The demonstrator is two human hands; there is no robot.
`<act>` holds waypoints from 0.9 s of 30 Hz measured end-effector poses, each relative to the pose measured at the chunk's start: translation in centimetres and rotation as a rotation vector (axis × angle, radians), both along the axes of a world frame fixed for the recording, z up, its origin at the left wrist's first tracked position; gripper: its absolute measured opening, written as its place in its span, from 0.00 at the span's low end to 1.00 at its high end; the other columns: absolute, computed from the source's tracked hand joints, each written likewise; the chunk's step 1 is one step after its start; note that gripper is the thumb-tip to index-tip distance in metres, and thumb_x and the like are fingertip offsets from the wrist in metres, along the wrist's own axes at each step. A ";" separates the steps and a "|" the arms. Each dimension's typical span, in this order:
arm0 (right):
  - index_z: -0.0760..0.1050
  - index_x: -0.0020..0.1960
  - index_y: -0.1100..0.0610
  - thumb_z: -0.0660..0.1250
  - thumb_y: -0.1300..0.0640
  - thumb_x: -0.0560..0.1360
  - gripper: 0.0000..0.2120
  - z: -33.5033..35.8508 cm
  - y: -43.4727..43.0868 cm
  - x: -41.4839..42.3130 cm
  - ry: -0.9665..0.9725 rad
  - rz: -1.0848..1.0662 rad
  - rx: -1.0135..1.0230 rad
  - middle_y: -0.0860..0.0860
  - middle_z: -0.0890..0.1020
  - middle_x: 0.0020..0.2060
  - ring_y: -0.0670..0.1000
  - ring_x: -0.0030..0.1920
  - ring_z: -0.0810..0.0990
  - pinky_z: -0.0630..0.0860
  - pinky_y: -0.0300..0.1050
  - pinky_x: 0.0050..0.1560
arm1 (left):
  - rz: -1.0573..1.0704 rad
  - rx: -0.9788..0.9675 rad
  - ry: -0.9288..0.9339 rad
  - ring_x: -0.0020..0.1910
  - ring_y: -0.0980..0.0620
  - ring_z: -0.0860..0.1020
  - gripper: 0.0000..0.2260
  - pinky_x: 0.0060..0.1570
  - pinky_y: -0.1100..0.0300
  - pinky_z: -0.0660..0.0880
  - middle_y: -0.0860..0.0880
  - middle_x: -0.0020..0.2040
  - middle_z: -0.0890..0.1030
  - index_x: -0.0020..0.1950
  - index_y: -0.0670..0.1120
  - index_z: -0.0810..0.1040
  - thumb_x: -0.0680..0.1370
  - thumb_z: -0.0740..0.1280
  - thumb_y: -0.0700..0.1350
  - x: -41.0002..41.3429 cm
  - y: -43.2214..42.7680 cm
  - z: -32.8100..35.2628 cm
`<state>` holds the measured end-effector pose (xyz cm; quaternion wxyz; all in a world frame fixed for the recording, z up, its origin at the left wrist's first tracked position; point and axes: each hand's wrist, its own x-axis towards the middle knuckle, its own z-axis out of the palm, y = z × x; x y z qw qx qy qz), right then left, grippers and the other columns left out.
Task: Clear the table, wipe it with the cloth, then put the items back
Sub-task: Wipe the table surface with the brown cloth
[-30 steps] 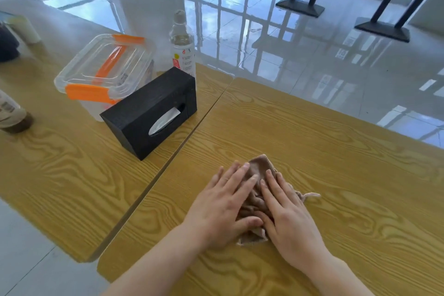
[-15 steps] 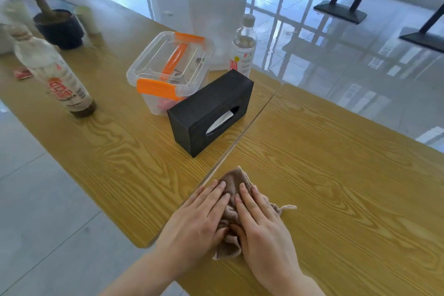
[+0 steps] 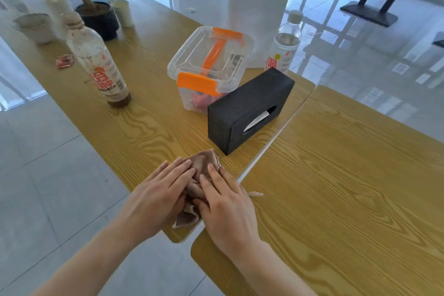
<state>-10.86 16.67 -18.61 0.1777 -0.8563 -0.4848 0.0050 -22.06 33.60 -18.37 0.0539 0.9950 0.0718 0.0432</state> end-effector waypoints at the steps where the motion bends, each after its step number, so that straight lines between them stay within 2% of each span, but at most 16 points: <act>1: 0.73 0.72 0.51 0.59 0.43 0.78 0.25 0.1 0.4 0.1 0.012 0.017 -0.003 0.51 0.71 0.74 0.54 0.74 0.67 0.70 0.53 0.70 | 0.013 -0.009 0.004 0.78 0.50 0.58 0.24 0.75 0.52 0.56 0.48 0.78 0.64 0.77 0.45 0.65 0.81 0.55 0.51 -0.2 0.6 0.1; 5: 0.63 0.77 0.47 0.51 0.38 0.82 0.27 0.7 2.0 0.9 0.152 0.080 -0.007 0.49 0.61 0.79 0.52 0.79 0.55 0.61 0.52 0.75 | 0.126 -0.026 0.015 0.79 0.50 0.53 0.28 0.77 0.53 0.48 0.49 0.79 0.62 0.78 0.47 0.64 0.77 0.53 0.51 -0.5 2.0 0.8; 7: 0.58 0.79 0.45 0.50 0.39 0.83 0.26 0.9 2.7 0.9 0.155 0.108 -0.039 0.48 0.56 0.80 0.52 0.80 0.50 0.55 0.52 0.76 | 0.192 -0.159 -0.043 0.79 0.52 0.53 0.31 0.78 0.54 0.46 0.49 0.78 0.62 0.77 0.46 0.66 0.73 0.52 0.49 -0.4 1.6 1.1; 9: 0.51 0.81 0.46 0.48 0.40 0.84 0.28 0.9 3.6 0.7 0.145 0.129 -0.113 0.49 0.50 0.81 0.54 0.80 0.43 0.48 0.54 0.79 | 0.250 -0.302 -0.087 0.79 0.57 0.51 0.31 0.78 0.56 0.45 0.51 0.79 0.60 0.77 0.49 0.66 0.73 0.51 0.50 -0.2 0.9 1.0; 11: 0.47 0.81 0.48 0.46 0.40 0.83 0.29 0.9 4.8 0.5 0.151 0.129 -0.145 0.51 0.45 0.81 0.55 0.80 0.39 0.43 0.55 0.79 | 0.274 -0.253 -0.085 0.79 0.57 0.48 0.27 0.78 0.55 0.45 0.52 0.80 0.58 0.78 0.51 0.62 0.79 0.48 0.53 0.1 1.0 0.3; 13: 0.46 0.81 0.49 0.44 0.41 0.84 0.28 0.8 5.8 0.7 0.149 0.132 -0.134 0.51 0.44 0.81 0.54 0.80 0.38 0.41 0.53 0.79 | 0.278 -0.144 -0.065 0.80 0.52 0.49 0.26 0.78 0.51 0.48 0.49 0.80 0.58 0.79 0.50 0.61 0.82 0.44 0.56 0.4 1.9 -0.3; 15: 0.47 0.81 0.49 0.45 0.42 0.84 0.28 0.4 6.4 1.1 0.136 0.133 -0.107 0.51 0.45 0.81 0.54 0.80 0.38 0.39 0.51 0.78 | 0.268 -0.057 -0.033 0.80 0.48 0.52 0.27 0.77 0.48 0.51 0.46 0.80 0.58 0.79 0.48 0.61 0.83 0.43 0.58 0.7 3.0 -0.5; 18: 0.47 0.81 0.49 0.45 0.42 0.85 0.28 -0.4 6.9 1.3 0.105 0.126 -0.095 0.51 0.45 0.81 0.54 0.80 0.38 0.41 0.53 0.79 | 0.236 -0.008 0.011 0.80 0.49 0.51 0.28 0.77 0.49 0.51 0.47 0.80 0.57 0.80 0.48 0.59 0.83 0.45 0.59 1.1 4.4 -0.7; 27: 0.44 0.81 0.48 0.42 0.40 0.84 0.29 -0.7 8.9 1.6 0.132 0.103 -0.105 0.51 0.42 0.81 0.54 0.79 0.35 0.42 0.55 0.79 | 0.221 -0.025 0.019 0.80 0.53 0.46 0.27 0.78 0.51 0.47 0.51 0.81 0.52 0.81 0.51 0.55 0.83 0.46 0.59 1.7 7.0 -0.9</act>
